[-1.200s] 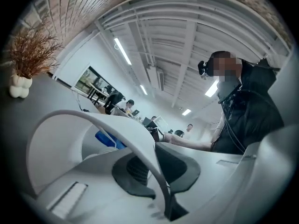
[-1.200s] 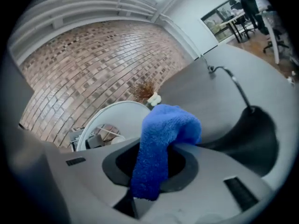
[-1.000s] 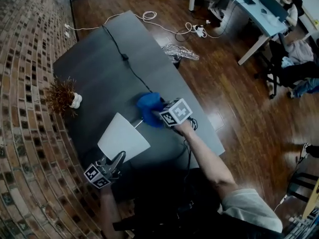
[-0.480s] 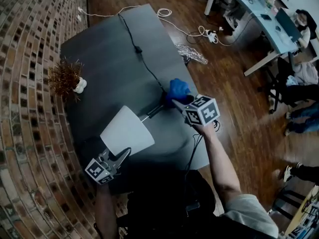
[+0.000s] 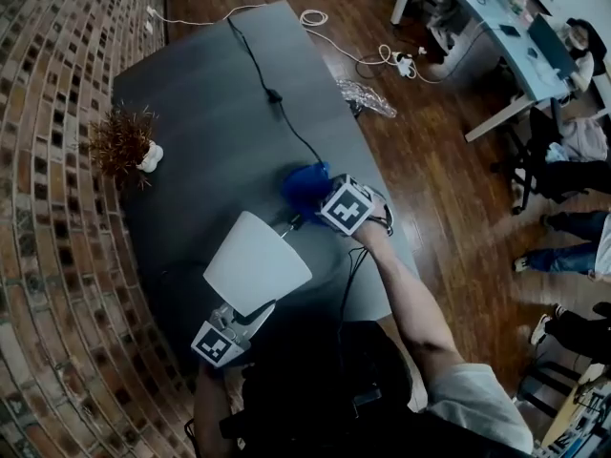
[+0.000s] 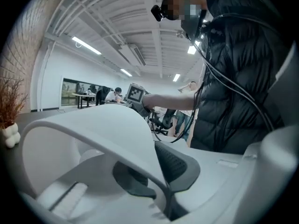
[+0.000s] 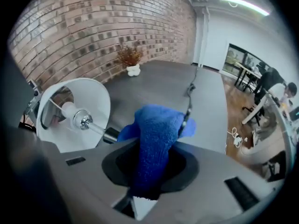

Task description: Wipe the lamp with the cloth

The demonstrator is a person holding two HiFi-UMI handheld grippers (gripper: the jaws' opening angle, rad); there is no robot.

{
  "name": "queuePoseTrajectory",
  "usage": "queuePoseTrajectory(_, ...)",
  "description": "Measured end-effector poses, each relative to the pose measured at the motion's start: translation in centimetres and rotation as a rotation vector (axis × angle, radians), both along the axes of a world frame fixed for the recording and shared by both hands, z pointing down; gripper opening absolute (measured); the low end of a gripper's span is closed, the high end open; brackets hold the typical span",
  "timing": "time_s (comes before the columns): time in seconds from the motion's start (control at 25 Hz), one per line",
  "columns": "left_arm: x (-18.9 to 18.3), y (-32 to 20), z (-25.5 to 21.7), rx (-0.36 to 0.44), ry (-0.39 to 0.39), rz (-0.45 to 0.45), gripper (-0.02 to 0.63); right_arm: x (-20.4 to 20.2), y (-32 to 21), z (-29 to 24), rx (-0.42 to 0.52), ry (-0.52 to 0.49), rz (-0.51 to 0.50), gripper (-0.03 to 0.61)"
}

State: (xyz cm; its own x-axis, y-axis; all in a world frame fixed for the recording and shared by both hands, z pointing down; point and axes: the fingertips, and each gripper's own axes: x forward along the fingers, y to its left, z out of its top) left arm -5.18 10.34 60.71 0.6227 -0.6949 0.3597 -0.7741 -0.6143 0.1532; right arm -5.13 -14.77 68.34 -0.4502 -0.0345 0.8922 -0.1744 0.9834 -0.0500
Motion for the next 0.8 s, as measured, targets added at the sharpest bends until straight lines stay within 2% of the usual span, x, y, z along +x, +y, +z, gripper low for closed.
queuePoseTrajectory(0.08, 0.4, 0.4, 0.4, -0.007, -0.001, -0.004, 0.014, 1.0, -0.8, -1.3, 0.039, -0.006, 0.009, 0.087)
queuePoseTrajectory(0.16, 0.3, 0.6, 0.7, -0.009, 0.004, -0.011, 0.012, 0.0, 0.0, -4.2, 0.082, -0.052, -0.038, 0.086)
queuePoseTrajectory(0.2, 0.2, 0.6, 0.8, -0.011, -0.001, -0.009, 0.011, -1.4, 1.3, -5.7, 0.034, -0.116, -0.069, 0.086)
queuePoseTrajectory(0.24, 0.3, 0.6, 1.0, -0.014, -0.014, -0.002, 0.011, -3.2, 3.2, -6.8, -0.08, -0.199, -0.103, 0.086)
queuePoseTrajectory(0.32, 1.0, 0.8, 1.5, -0.026, -0.047, 0.021, 0.011, -6.2, 7.9, -6.6, -0.394, -0.301, -0.17, 0.086)
queuePoseTrajectory(0.36, 1.6, 1.0, 1.7, -0.033, -0.058, 0.029, 0.012, -6.8, 10.1, -5.2, -0.515, -0.289, -0.2, 0.086)
queuePoseTrajectory(0.4, 2.2, 1.1, 1.8, -0.037, -0.067, 0.035, 0.011, -7.0, 11.8, -3.5, -0.59, -0.255, -0.223, 0.086)
queuePoseTrajectory(0.44, 2.6, 1.2, 1.8, -0.038, -0.073, 0.035, 0.011, -6.8, 12.8, -2.1, -0.626, -0.22, -0.236, 0.086)
queuePoseTrajectory(0.48, 2.8, 1.1, 1.7, -0.037, -0.075, 0.029, 0.012, -6.6, 13.1, -1.1, -0.628, -0.197, -0.239, 0.086)
queuePoseTrajectory(0.56, 2.8, 0.9, 1.5, -0.038, -0.072, 0.006, 0.011, -5.7, 10.8, -0.3, -0.542, -0.169, -0.205, 0.086)
queuePoseTrajectory(0.72, 2.3, 0.6, 1.4, -0.04, -0.12, 0.004, 0.011, -3.2, 0.7, -2.1, -0.181, -0.119, -0.049, 0.086)
queuePoseTrajectory(0.8, 1.9, 0.6, 1.4, -0.033, -0.157, 0.012, 0.011, -3.9, -1.5, -4.0, -0.079, -0.143, -0.048, 0.084)
